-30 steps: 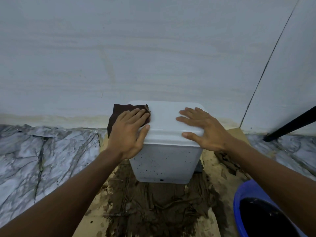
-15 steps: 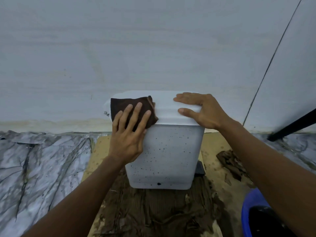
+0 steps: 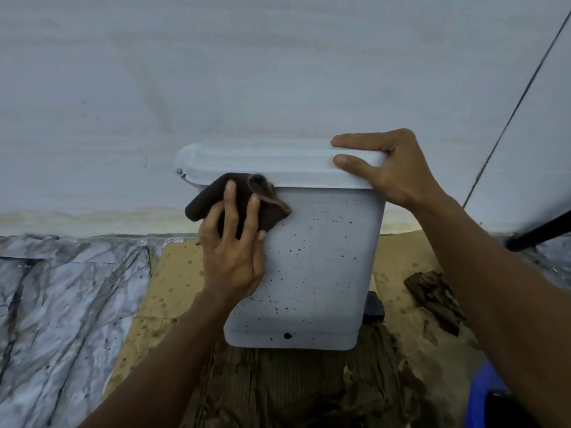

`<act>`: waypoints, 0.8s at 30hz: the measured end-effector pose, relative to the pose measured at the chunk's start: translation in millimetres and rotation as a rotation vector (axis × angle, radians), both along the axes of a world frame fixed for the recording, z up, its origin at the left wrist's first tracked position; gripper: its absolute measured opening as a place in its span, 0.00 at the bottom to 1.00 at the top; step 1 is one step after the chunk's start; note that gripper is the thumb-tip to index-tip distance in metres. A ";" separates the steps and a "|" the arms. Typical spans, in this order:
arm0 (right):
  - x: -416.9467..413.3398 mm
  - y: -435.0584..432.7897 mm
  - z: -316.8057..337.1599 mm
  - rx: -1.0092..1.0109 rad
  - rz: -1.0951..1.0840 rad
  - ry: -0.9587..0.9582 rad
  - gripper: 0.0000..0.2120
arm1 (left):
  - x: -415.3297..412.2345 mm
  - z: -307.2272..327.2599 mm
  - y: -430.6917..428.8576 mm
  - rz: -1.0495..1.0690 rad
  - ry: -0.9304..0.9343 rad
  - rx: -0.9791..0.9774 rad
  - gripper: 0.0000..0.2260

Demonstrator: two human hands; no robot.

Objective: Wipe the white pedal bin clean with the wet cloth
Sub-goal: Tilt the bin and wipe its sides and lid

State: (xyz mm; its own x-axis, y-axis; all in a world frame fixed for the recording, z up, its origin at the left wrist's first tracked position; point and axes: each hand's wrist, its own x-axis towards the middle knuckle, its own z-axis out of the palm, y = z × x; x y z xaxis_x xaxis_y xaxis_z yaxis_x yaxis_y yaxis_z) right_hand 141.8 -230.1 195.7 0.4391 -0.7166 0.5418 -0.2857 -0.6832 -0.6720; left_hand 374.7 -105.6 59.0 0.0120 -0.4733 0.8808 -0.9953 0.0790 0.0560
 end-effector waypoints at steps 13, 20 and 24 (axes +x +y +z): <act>-5.5 2.9 -17.2 -0.073 -0.048 -0.114 0.16 | -86.7 -5.9 -17.0 -0.131 -0.081 0.205 0.25; -4.4 1.7 -15.2 0.017 -0.023 -0.116 0.17 | -53.6 0.7 -17.3 0.192 0.290 0.099 0.29; -6.6 -3.0 -16.0 0.033 -0.006 -0.144 0.18 | -73.6 5.2 -25.6 0.029 0.030 0.189 0.28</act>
State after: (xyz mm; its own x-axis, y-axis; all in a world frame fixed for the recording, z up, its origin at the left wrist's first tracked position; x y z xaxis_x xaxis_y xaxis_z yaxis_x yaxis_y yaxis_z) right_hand 135.2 -233.0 179.7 0.3539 -0.7376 0.5751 -0.1891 -0.6586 -0.7283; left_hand 301.1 -131.2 64.2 0.0525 -0.6293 0.7754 -0.9947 0.0357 0.0963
